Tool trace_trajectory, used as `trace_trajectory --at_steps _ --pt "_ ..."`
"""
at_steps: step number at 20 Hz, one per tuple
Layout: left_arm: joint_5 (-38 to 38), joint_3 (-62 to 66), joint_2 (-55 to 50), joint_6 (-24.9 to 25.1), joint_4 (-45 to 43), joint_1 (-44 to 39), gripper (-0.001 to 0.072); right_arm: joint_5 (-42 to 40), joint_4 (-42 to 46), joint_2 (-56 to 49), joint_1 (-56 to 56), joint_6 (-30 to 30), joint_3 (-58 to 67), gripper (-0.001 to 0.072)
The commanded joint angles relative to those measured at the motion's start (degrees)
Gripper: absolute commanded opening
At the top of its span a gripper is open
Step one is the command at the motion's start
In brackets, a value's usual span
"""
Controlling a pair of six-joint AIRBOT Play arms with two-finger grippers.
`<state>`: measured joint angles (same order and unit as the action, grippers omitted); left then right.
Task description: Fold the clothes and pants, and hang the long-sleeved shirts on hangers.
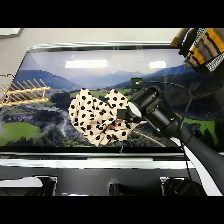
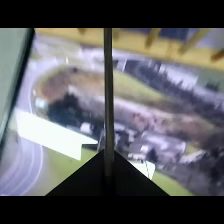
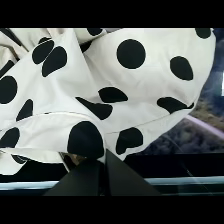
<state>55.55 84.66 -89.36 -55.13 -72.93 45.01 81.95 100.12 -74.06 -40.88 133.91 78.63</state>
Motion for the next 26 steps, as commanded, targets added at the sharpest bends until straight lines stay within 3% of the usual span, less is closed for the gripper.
trace_trajectory --at_steps 1,9,12,16,21,23,26 --pt "-0.1 5.4 5.0 -1.9 1.0 -3.0 0.0017 0.9 2.1 0.0 0.0 0.5 0.0 0.0018" --pt "-2.7 6.1 20.9 -1.9 1.0 -18.6 0.0014 -0.7 9.5 0.0 0.0 -2.4 0.0 0.0018" --pt "-1.9 -3.5 29.8 -1.5 4.6 -26.7 0.0013 -1.6 11.6 0.0 0.0 -2.4 0.0 0.0017" --pt "8.0 -19.2 42.4 0.5 4.6 -41.7 0.0017 -2.8 13.6 -0.1 0.0 -1.2 0.0 0.0017" --pt "9.5 -33.5 55.8 -8.8 4.6 -58.7 0.0017 -2.2 16.2 -0.5 1.6 -0.5 -0.1 0.0017" --pt "9.4 -36.9 61.5 -9.6 4.6 -62.1 0.0017 -2.0 15.6 -0.7 4.7 0.5 -0.1 0.0017" --pt "11.6 -40.1 68.7 -15.0 4.7 -64.6 0.0017 -3.0 13.6 -0.9 9.0 0.2 -0.1 0.0017"
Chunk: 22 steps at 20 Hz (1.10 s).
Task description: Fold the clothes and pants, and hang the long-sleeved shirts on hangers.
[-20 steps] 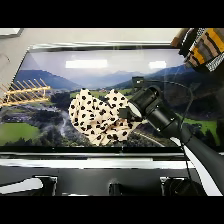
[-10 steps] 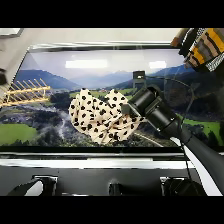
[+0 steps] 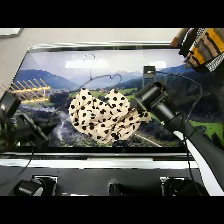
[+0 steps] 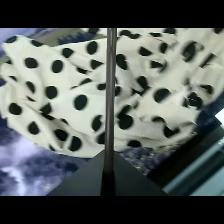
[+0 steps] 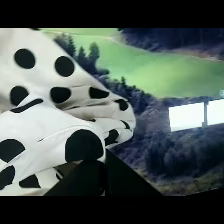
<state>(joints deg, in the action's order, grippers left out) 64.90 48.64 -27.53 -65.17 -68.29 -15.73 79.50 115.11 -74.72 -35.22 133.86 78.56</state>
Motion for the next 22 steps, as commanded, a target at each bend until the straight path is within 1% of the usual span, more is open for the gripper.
trace_trajectory --at_steps 1,5,8,11,16,22 --pt "3.5 -4.9 8.7 -6.3 0.0 -4.4 0.0017 -0.6 -2.1 -0.5 4.6 0.2 0.0 0.0017" --pt "4.9 -6.6 14.7 -6.4 2.5 -5.6 0.0016 -2.0 -5.6 -2.4 7.4 -1.2 0.0 0.0017" --pt "9.7 -6.6 16.4 -6.4 3.2 -5.6 0.0017 -2.3 -6.3 -4.2 7.4 -1.3 0.0 0.0017" --pt "14.1 -6.6 16.4 -5.3 6.5 -5.6 0.0017 -3.2 -6.2 -5.5 7.4 -1.2 0.0 0.0017" --pt "16.4 -7.8 16.4 -5.1 10.7 -5.6 0.0018 -3.8 -5.9 -6.2 7.4 -1.0 0.0 0.0017" --pt "16.0 -10.5 16.2 -4.3 11.5 -5.6 0.0017 -2.8 -6.7 -6.1 7.4 -1.0 0.0 0.0017"
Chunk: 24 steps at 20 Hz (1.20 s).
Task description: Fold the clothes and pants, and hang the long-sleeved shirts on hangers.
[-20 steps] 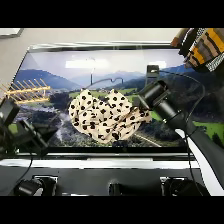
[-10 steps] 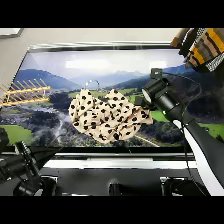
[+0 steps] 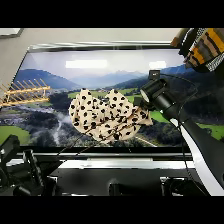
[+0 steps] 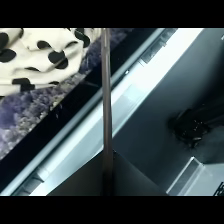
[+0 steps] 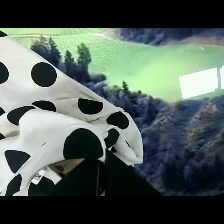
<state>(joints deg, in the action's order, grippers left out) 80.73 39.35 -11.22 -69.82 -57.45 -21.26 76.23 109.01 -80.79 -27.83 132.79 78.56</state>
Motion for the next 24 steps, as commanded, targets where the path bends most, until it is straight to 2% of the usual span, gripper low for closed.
trace_trajectory --at_steps 1,7,10,12,16,18,20,24 --pt "-0.6 -1.9 -0.1 0.4 0.2 0.0 0.0017 0.7 -0.8 0.2 0.0 0.0 0.0 0.0017" --pt "-9.2 -4.3 -0.6 0.4 -6.8 0.0 0.0017 2.1 -4.2 2.5 0.0 -0.4 0.0 0.0017" --pt "-10.1 -4.3 -2.1 0.5 -8.4 0.0 0.0017 2.1 -4.6 4.0 0.0 -0.4 0.0 0.0017" --pt "-10.4 -4.3 -3.7 2.5 -8.4 0.0 0.0017 2.1 -5.6 5.0 0.0 -0.5 0.0 0.0017" --pt "-13.9 -4.3 -5.4 5.6 -7.0 0.0 0.0018 2.3 -9.2 5.6 0.0 -4.9 0.0 0.0018" --pt "-13.6 -4.3 -5.4 5.8 -5.6 0.0 0.0018 2.1 -8.1 5.6 0.0 -5.2 0.0 0.0018" --pt "-12.6 -4.3 -5.4 8.6 -1.7 0.0 0.0018 1.6 -4.5 5.6 0.0 -5.1 0.0 0.0018" --pt "-6.4 -4.3 -5.4 8.8 0.4 0.0 0.0017 1.4 -1.1 5.6 1.7 -4.4 0.0 0.0018"
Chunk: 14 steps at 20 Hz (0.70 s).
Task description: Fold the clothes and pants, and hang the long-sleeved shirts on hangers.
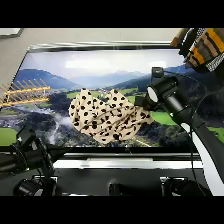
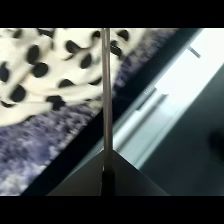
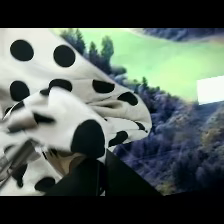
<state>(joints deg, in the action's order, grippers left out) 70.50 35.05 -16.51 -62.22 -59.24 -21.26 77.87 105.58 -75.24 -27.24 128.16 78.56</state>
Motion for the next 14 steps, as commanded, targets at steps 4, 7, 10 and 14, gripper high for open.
trace_trajectory --at_steps 4,7,10,14 --pt "0.0 0.0 -0.5 2.4 -1.0 0.0 0.0017 -0.2 -2.1 0.5 1.8 -3.3 0.1 0.0018" --pt "-3.1 0.0 -2.4 3.8 -1.8 0.0 0.0017 -0.5 -3.8 1.7 -1.6 -4.2 0.1 0.0018" --pt "-3.1 0.0 -4.8 6.4 -1.8 0.0 0.0017 -0.2 -3.7 2.4 -4.8 -4.2 0.1 0.0018" --pt "-4.0 0.0 -5.1 7.0 -2.4 0.1 0.0018 3.7 -0.2 2.6 -5.2 -5.0 1.6 0.0018"
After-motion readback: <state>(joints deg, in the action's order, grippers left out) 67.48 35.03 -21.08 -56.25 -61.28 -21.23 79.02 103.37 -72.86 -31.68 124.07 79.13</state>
